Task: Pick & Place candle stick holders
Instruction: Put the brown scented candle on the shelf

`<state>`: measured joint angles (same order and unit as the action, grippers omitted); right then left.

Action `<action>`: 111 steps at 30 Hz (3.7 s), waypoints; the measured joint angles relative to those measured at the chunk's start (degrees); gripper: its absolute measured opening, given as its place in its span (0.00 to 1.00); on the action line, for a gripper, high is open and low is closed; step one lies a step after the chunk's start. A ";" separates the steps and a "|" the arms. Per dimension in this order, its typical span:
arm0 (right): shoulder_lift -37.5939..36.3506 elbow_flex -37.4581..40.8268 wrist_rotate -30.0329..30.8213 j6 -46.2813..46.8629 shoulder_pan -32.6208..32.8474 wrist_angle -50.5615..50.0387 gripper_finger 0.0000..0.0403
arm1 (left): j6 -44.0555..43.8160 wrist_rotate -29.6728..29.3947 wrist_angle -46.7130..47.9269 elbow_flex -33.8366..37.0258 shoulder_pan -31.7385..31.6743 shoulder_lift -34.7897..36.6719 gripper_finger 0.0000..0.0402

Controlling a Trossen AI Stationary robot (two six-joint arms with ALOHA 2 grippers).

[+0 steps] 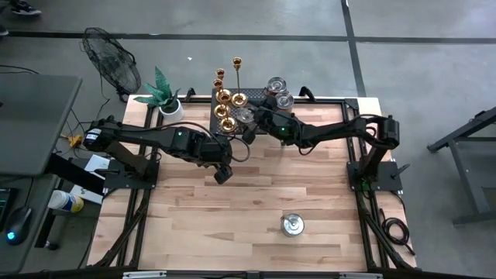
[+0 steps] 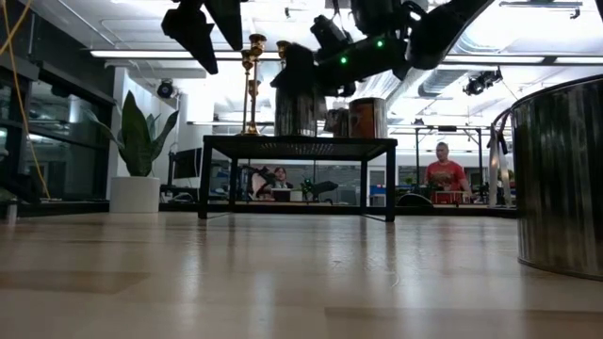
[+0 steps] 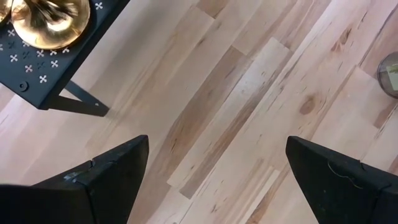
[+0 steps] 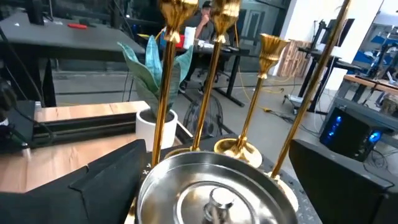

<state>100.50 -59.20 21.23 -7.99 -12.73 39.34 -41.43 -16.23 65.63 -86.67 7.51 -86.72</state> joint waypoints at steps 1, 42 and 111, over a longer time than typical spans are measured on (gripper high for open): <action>-0.53 0.00 -0.01 0.00 -0.02 -0.40 0.96 | 0.00 0.00 -0.02 0.00 0.00 0.00 0.93; -24.26 0.00 -12.74 6.58 5.44 -43.79 0.71 | 8.73 -4.10 -8.91 0.02 -4.39 1.42 0.93; -1.33 0.00 7.55 13.99 -2.30 -14.15 0.00 | 8.22 0.44 -50.03 41.42 -4.91 37.98 0.93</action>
<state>99.18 -59.20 28.78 6.00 -15.03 25.19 -33.21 -15.79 15.59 -45.25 2.60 -48.74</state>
